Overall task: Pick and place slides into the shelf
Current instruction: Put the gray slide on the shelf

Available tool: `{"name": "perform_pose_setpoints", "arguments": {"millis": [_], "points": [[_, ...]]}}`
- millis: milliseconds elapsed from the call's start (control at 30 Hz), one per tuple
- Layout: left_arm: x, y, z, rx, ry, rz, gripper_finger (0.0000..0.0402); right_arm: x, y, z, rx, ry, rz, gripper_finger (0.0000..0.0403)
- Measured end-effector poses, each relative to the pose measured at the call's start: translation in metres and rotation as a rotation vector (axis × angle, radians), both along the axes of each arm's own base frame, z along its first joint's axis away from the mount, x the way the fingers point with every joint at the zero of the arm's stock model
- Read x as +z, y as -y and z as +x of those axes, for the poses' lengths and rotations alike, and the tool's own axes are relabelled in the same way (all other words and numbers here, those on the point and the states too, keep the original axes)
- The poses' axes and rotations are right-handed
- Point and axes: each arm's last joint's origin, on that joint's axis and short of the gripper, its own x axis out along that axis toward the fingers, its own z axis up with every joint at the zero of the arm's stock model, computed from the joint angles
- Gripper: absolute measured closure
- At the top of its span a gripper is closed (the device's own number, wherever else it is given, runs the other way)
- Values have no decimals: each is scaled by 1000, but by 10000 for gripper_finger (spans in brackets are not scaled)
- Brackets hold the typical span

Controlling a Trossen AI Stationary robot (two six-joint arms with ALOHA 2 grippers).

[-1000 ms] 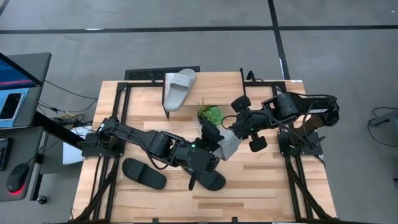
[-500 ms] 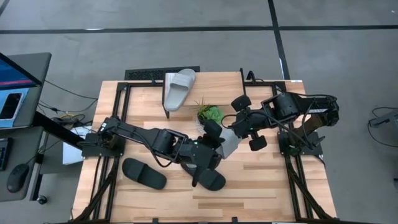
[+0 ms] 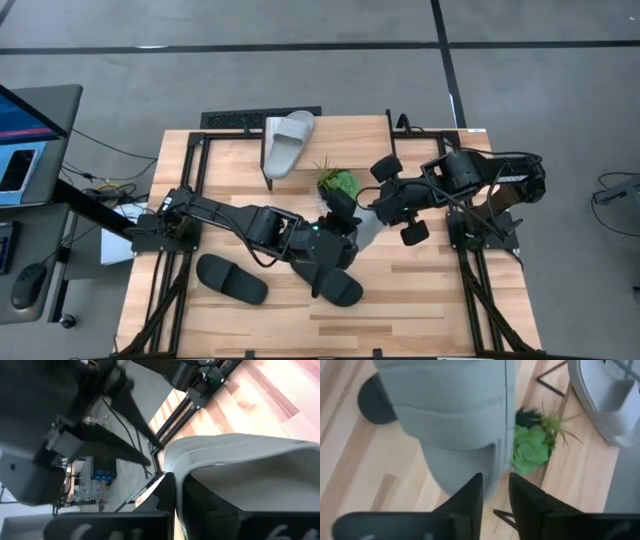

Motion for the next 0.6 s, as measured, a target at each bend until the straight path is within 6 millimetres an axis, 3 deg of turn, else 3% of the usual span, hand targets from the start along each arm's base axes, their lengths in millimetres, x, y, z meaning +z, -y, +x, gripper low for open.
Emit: {"name": "perform_pose_setpoints", "arguments": {"millis": [233, 400, 600], "points": [[0, 0, 0, 3, 3, 0, 401, 0, 1, 1, -24, 14, -7, 218], [0, 0, 0, 2, 3, 0, 401, 1, 4, -1, -91, 28, -108, 151], [0, 0, 0, 13, 8, 2, 401, 8, 10, -9, -115, 75, -197, 133]]}}
